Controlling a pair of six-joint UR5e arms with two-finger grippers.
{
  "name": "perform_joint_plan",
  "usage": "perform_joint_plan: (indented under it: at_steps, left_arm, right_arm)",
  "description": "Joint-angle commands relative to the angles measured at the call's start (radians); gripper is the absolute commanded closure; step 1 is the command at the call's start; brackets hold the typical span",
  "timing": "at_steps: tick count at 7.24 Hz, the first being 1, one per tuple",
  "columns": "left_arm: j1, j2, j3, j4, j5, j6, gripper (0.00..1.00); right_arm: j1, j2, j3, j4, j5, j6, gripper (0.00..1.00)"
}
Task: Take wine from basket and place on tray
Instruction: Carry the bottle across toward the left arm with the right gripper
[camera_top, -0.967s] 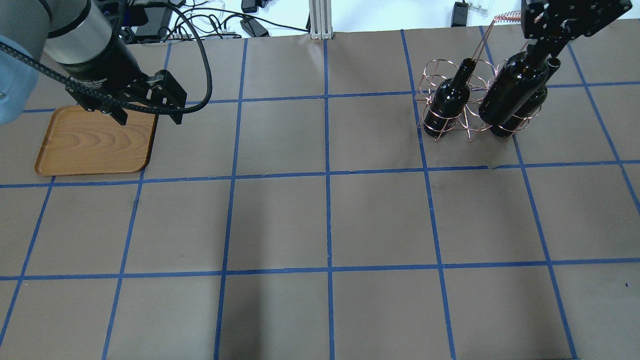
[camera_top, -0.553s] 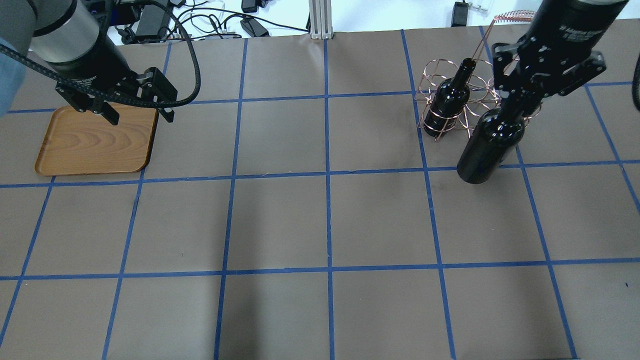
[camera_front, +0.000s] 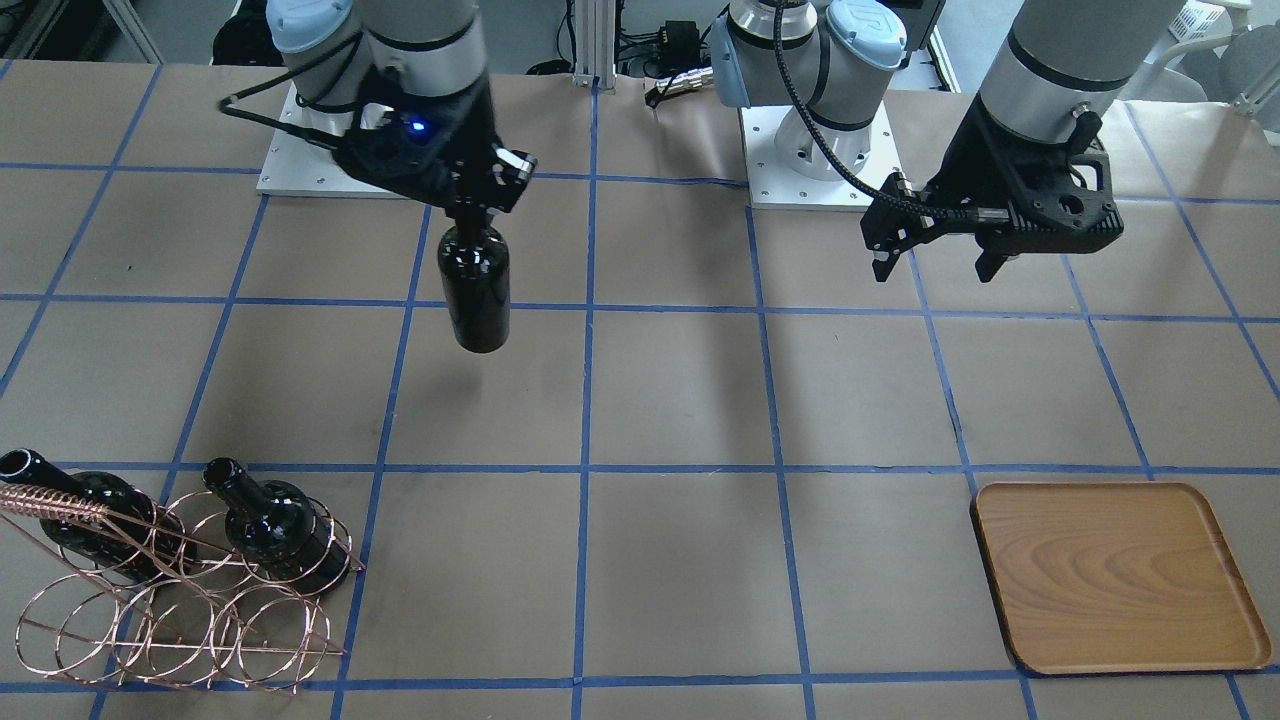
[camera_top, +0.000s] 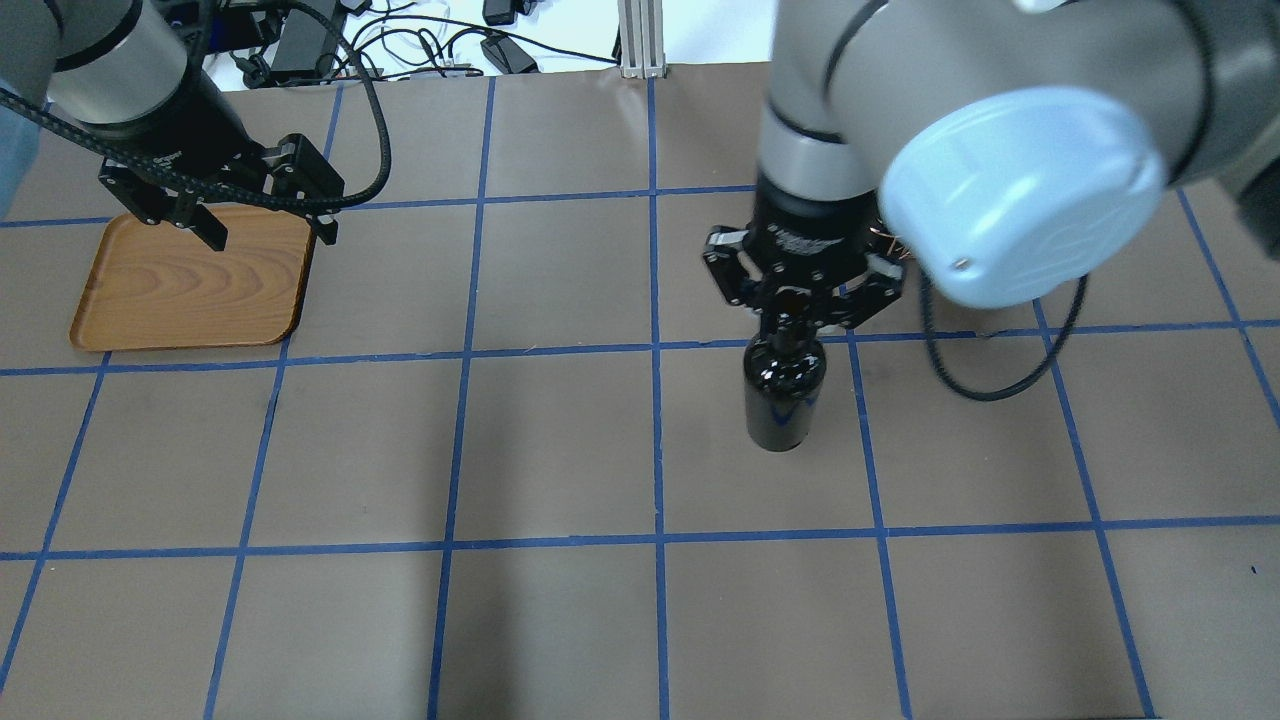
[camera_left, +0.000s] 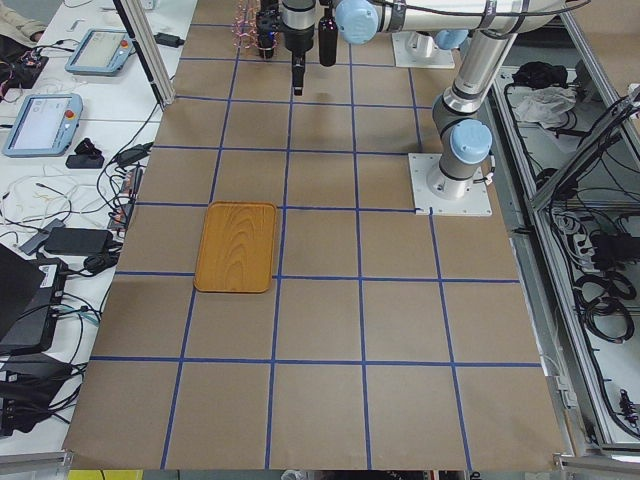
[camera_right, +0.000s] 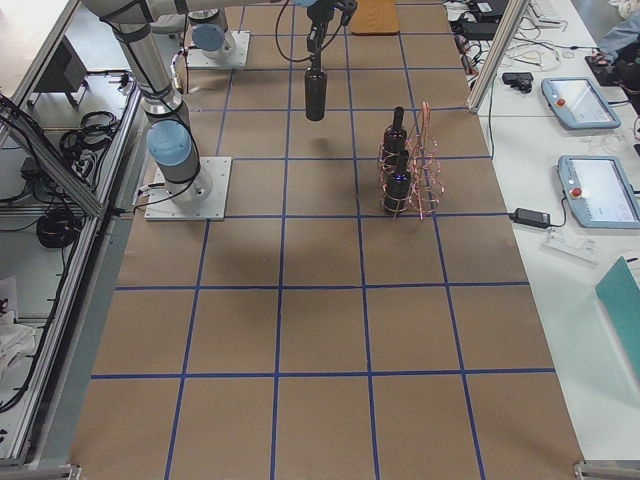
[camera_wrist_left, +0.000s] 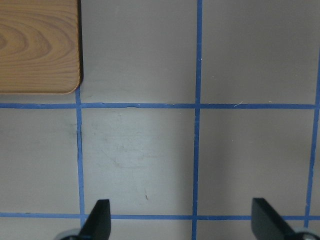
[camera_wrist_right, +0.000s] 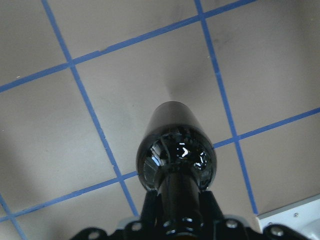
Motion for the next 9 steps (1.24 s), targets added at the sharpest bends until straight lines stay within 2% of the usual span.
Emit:
perform_joint_plan:
  at_steps: [1,2,4,5,8,9]
  left_arm:
    - [0.072,0.000,0.002,-0.001,0.000,0.098,0.00]
    - [0.123,0.000,0.001,-0.001,-0.006,0.161,0.00]
    - [0.239,-0.006,-0.005,-0.003,-0.007,0.312,0.00]
    - [0.270,-0.011,-0.005,-0.003,-0.007,0.322,0.00]
    - [0.300,-0.018,-0.004,0.002,-0.006,0.370,0.00]
    - [0.300,-0.018,-0.002,0.002,-0.003,0.370,0.00]
  right_arm:
    - [0.188,0.088,0.006,-0.161,-0.001,0.264,1.00]
    - [0.257,0.119,0.003,-0.212,-0.003,0.305,1.00]
    - [0.362,0.140,-0.024,-0.226,-0.001,0.453,1.00]
    - [0.392,0.157,-0.054,-0.220,-0.001,0.489,1.00]
    - [0.459,0.284,-0.205,-0.211,0.003,0.573,1.00]
    - [0.471,0.292,-0.209,-0.213,0.005,0.587,1.00]
